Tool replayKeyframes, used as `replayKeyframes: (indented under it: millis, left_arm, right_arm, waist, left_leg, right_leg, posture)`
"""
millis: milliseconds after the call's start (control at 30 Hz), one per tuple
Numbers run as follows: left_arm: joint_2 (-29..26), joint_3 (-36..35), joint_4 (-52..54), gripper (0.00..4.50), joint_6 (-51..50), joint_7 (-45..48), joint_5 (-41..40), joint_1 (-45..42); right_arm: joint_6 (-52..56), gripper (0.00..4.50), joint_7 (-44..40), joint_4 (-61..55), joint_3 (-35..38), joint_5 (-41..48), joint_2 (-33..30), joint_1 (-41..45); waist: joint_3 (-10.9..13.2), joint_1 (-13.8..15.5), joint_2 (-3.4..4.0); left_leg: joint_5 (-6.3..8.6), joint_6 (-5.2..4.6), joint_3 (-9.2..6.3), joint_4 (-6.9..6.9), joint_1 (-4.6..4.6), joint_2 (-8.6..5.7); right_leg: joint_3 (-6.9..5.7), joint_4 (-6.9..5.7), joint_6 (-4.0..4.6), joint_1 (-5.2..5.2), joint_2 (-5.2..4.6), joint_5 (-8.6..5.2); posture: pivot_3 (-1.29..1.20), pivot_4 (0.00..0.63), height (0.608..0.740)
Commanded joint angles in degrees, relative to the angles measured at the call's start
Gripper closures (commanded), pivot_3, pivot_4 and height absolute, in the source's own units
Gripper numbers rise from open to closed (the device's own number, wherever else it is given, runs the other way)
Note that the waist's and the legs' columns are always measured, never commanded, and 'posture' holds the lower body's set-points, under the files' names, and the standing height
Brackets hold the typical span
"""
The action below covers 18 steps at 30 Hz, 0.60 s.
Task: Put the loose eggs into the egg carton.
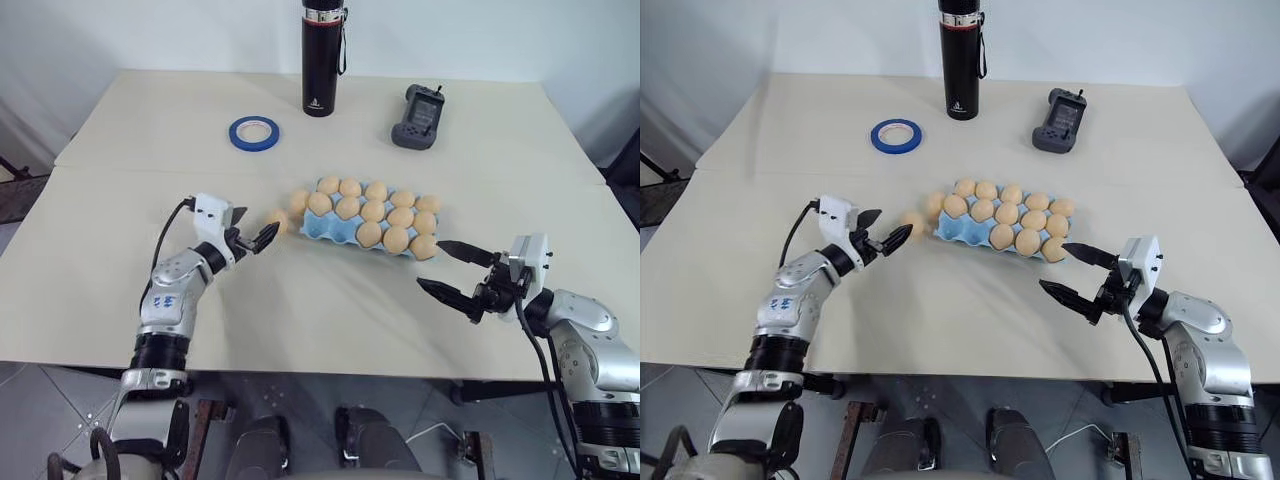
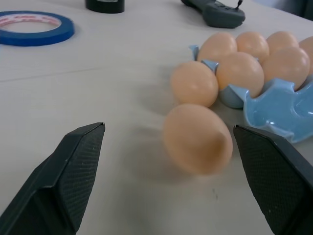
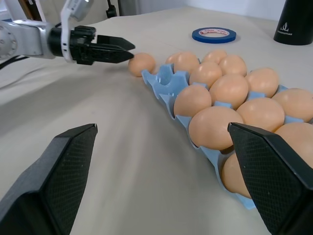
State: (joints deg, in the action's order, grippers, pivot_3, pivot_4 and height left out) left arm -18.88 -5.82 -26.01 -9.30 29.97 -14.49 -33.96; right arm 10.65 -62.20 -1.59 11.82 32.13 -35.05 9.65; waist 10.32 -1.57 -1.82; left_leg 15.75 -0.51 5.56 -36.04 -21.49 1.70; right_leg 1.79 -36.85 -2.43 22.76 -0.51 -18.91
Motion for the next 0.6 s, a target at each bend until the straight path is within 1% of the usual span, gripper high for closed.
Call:
replayKeyframes:
  millis: [33,267,433,533,600]
  left_arm:
    - [0.2,0.5,-3.4,0.02,3.7,2.1,1.0,-2.7]
    - [0.7,2.0,-11.8,0.02,7.0,4.7,3.0,-7.2]
    - [1.1,2.7,-18.7,0.02,7.2,5.7,4.2,-10.8]
    - [1.5,2.4,-22.2,0.65,8.8,5.3,5.0,-12.9]
    - [1.6,2.3,-23.3,1.26,9.8,5.5,5.3,-13.6]
  right_arm:
    - [0.0,0.0,0.2,-1.8,1.8,0.7,-1.1,-0.4]
    - [0.0,0.0,0.6,-2.5,1.8,0.6,-1.0,-1.3]
    - [-0.3,0.0,0.9,-2.5,1.8,0.5,-0.8,-1.5]
    - [-0.4,0.0,1.0,-2.6,1.8,0.5,-0.8,-1.7]
    - [-0.5,0.0,1.0,-2.8,2.0,0.5,-0.7,-2.0]
  waist:
    - [0.0,0.0,0.0]
    - [0.0,0.0,-0.01]
    - [0.0,0.0,-0.02]
    - [0.0,0.0,-0.02]
    - [0.0,0.0,-0.03]
  left_leg:
    - [0.0,0.0,0.0,0.01,0.0,0.0]
    - [0.0,0.01,0.01,-0.02,0.01,0.0]
    - [0.0,0.01,0.01,-0.04,0.01,0.0]
    - [-0.01,0.02,0.01,-0.04,0.01,0.0]
    - [-0.01,0.02,0.01,-0.03,0.01,-0.01]
  right_leg:
    - [0.0,-0.01,0.0,0.0,0.0,0.0]
    - [0.0,-0.03,-0.01,0.01,-0.01,0.0]
    - [-0.01,-0.08,-0.01,0.01,0.0,0.0]
    - [-0.01,-0.08,-0.01,0.01,0.0,0.0]
    - [-0.01,-0.07,-0.02,0.01,0.0,0.0]
  posture:
    - [0.0,0.15,0.74]
    - [0.0,0.15,0.74]
    - [0.0,0.15,0.74]
    - [0.0,0.15,0.74]
    - [0.0,0.15,0.74]
